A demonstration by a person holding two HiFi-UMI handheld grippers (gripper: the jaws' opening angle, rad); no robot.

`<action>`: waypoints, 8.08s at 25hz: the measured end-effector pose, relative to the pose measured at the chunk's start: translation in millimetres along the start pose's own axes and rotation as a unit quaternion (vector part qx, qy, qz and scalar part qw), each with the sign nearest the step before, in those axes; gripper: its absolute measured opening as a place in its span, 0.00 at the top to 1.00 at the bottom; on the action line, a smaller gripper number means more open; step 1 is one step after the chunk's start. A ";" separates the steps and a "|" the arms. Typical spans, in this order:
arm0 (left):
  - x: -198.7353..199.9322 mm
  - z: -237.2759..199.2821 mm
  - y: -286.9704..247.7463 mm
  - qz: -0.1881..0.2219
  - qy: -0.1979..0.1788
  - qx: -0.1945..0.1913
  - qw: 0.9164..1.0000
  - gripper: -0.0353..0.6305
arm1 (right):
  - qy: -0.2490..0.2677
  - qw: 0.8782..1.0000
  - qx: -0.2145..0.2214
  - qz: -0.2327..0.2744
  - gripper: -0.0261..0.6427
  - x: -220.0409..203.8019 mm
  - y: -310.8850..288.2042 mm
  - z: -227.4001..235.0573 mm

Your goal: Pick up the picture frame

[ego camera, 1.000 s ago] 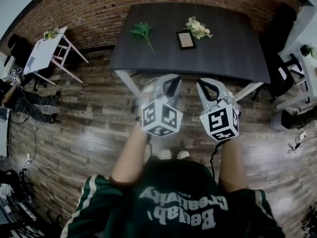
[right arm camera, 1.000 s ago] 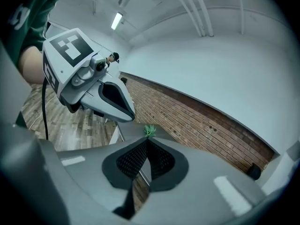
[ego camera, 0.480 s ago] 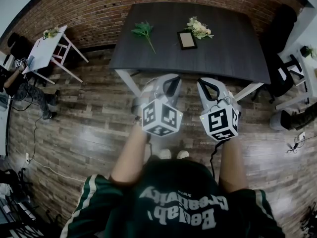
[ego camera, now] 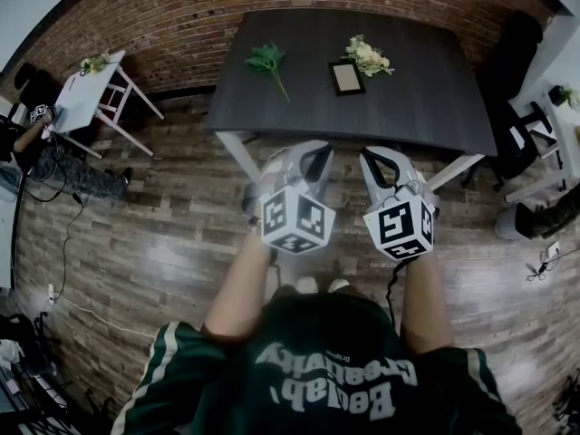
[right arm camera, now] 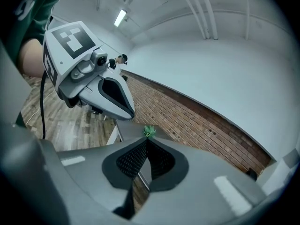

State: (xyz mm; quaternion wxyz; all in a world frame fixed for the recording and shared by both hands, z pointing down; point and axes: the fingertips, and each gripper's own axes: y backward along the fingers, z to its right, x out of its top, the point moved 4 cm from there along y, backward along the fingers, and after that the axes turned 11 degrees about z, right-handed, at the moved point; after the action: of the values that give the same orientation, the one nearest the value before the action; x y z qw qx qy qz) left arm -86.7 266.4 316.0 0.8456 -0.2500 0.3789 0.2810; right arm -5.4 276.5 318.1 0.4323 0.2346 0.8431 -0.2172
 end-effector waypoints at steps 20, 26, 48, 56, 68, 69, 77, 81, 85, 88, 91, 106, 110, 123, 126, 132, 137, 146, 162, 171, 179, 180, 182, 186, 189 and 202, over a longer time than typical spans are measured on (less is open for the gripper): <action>-24.0 -1.5 46.8 0.016 -0.004 -0.013 1.000 0.94 | 0.002 1.000 -0.027 -0.004 0.95 27.3 -1.7 -51.4; -27.9 -3.5 45.9 0.019 -0.002 -0.021 1.000 0.94 | 0.000 1.000 -0.027 -0.008 0.95 26.1 -6.3 -55.2; -41.7 -40.7 -17.1 0.022 0.001 -0.009 1.000 0.94 | -0.016 1.000 -0.024 0.002 0.95 -2.2 -52.2 -6.0; -45.8 -59.6 -56.4 0.021 0.003 -0.008 1.000 0.94 | -0.009 1.000 -0.006 0.011 0.95 -14.4 -79.8 20.8; -57.0 -86.3 -118.2 0.013 0.013 -0.011 1.000 0.94 | -0.014 1.000 -0.006 0.008 0.95 -44.6 -122.3 77.0; -58.3 -90.0 -123.2 0.012 0.013 -0.010 1.000 0.94 | -0.015 1.000 -0.004 0.009 0.95 -46.8 -127.1 80.8; -67.7 -115.5 -165.5 -0.002 0.015 -0.004 1.000 0.94 | -0.015 1.000 0.014 0.017 0.95 -62.5 -164.1 115.4; -71.2 -131.1 -188.6 -0.008 0.015 0.001 1.000 0.94 | -0.017 0.999 0.017 0.021 0.95 -70.9 -183.0 137.5; -76.7 -143.2 -213.9 -0.017 0.017 0.004 1.000 0.94 | -0.021 0.999 0.026 0.023 0.95 -83.6 -202.4 157.1; -81.7 -150.7 -231.1 -0.024 0.020 0.005 0.999 0.94 | -0.023 0.999 0.032 0.025 0.95 -91.8 -216.0 171.2; -86.9 -158.8 -245.2 -0.031 0.023 0.007 0.999 0.94 | -0.025 0.999 0.037 0.026 0.95 -98.7 -228.6 182.3; -99.3 -181.8 -314.0 -0.054 0.029 0.020 0.998 0.94 | -0.027 0.997 0.063 0.035 0.95 -136.0 -271.1 234.0; -99.0 -184.4 -328.1 -0.058 0.028 0.022 0.998 0.94 | -0.028 0.997 0.064 0.040 0.95 -143.3 -277.1 245.9; -93.8 -184.4 -354.8 -0.056 0.025 0.021 0.998 0.94 | -0.029 0.997 0.060 0.041 0.95 -159.6 -278.5 266.6; -92.1 -182.9 -354.5 -0.054 0.026 0.019 0.998 0.94 | -0.029 0.997 0.060 0.041 0.95 -159.2 -277.1 266.8; -89.7 -184.5 -354.2 -0.052 0.025 0.020 0.998 0.94 | -0.028 0.997 0.059 0.041 0.95 -157.9 -274.9 268.3; -89.4 -183.0 -353.0 -0.052 0.024 0.017 0.998 0.94 | -0.026 0.997 0.058 0.040 0.95 -157.2 -272.9 267.2; -89.4 -181.4 -351.3 -0.048 0.026 0.016 0.998 0.94 | -0.024 0.997 0.058 0.039 0.95 -155.7 -273.3 264.1; -92.2 -182.3 -345.1 -0.050 0.028 0.022 0.998 0.94 | -0.019 0.997 0.062 0.041 0.95 -151.6 -274.7 260.0; -89.0 -179.9 -349.2 -0.053 0.025 0.021 0.998 0.94 | -0.023 0.997 0.061 0.041 0.95 -156.5 -270.8 263.9; -86.5 -172.4 -350.9 -0.052 0.022 0.019 0.998 0.94 | -0.026 0.997 0.058 0.040 0.95 -161.1 -264.0 264.6; -85.6 -172.0 -351.0 -0.052 0.021 0.019 0.998 0.94 | -0.026 0.997 0.058 0.041 0.95 -160.9 -263.3 264.9; -84.3 -172.3 -350.9 -0.052 0.019 0.018 0.998 0.94 | -0.026 0.997 0.057 0.040 0.95 -160.3 -262.4 265.2; -82.8 -173.4 -350.5 -0.053 0.017 0.016 0.998 0.94 | -0.030 0.997 0.054 0.043 0.95 -158.8 -261.8 266.1; -83.7 -173.2 -350.8 -0.054 0.016 0.012 0.998 0.94 | -0.034 0.997 0.052 0.041 0.95 -160.1 -262.6 267.0; -89.4 -172.9 -356.0 -0.055 0.022 0.006 0.998 0.94 | -0.040 0.997 0.056 0.035 0.95 -165.6 -266.1 264.9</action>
State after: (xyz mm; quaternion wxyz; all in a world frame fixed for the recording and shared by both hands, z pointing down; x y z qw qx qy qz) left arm 13.9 -124.4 358.9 0.8526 -0.2715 0.3848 0.2266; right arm 91.0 -120.4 358.2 0.4589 0.2787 0.8032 -0.2582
